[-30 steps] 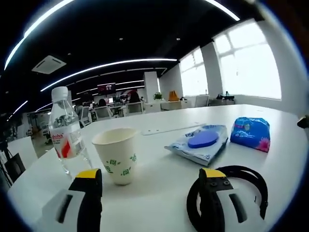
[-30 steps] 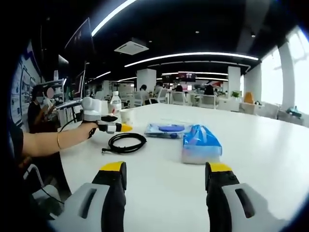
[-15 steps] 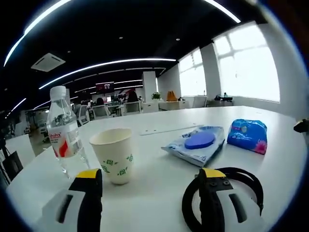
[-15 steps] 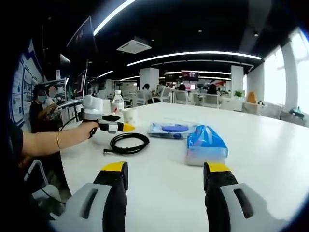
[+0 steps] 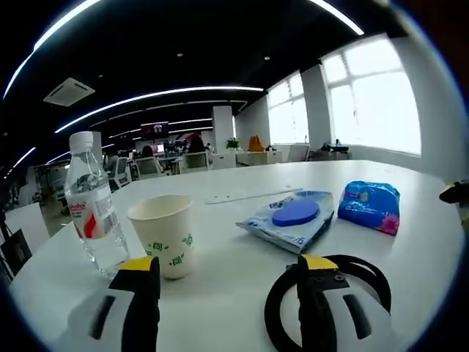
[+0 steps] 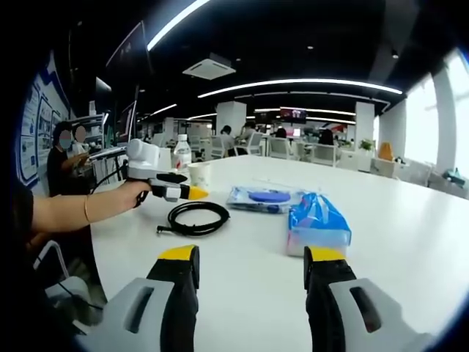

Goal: Arrange the tabletop items into an orderly group along one side of the table until the central work area is clear of visible clutter.

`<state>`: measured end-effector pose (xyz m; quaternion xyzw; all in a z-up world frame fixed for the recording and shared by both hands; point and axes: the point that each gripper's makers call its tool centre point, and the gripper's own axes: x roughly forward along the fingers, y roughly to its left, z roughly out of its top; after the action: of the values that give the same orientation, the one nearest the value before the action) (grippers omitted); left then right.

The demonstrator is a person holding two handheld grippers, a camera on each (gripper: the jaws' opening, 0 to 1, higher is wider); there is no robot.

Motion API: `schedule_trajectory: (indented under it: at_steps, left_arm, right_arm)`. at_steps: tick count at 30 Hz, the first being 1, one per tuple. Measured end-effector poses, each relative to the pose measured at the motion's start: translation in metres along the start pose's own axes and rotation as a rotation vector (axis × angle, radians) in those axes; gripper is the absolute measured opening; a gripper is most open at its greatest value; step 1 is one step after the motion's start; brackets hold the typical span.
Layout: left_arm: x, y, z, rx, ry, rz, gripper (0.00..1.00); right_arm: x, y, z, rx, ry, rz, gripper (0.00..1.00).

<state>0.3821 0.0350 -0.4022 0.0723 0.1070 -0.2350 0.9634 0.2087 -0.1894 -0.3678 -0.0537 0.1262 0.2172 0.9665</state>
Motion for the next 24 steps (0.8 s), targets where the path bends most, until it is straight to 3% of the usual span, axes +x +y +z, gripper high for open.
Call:
schedule_trajectory:
  at_steps: [16,24]
  left_arm:
    - [0.001,-0.008,-0.003,-0.002,0.013,-0.038,0.7]
    - [-0.001,-0.014,0.0,-0.004,0.012,-0.05,0.7]
  right_arm:
    - [0.016,-0.001,-0.002,-0.002,0.035,0.011,0.54]
    - [0.026,-0.002,-0.002,-0.007,0.048,0.022,0.58]
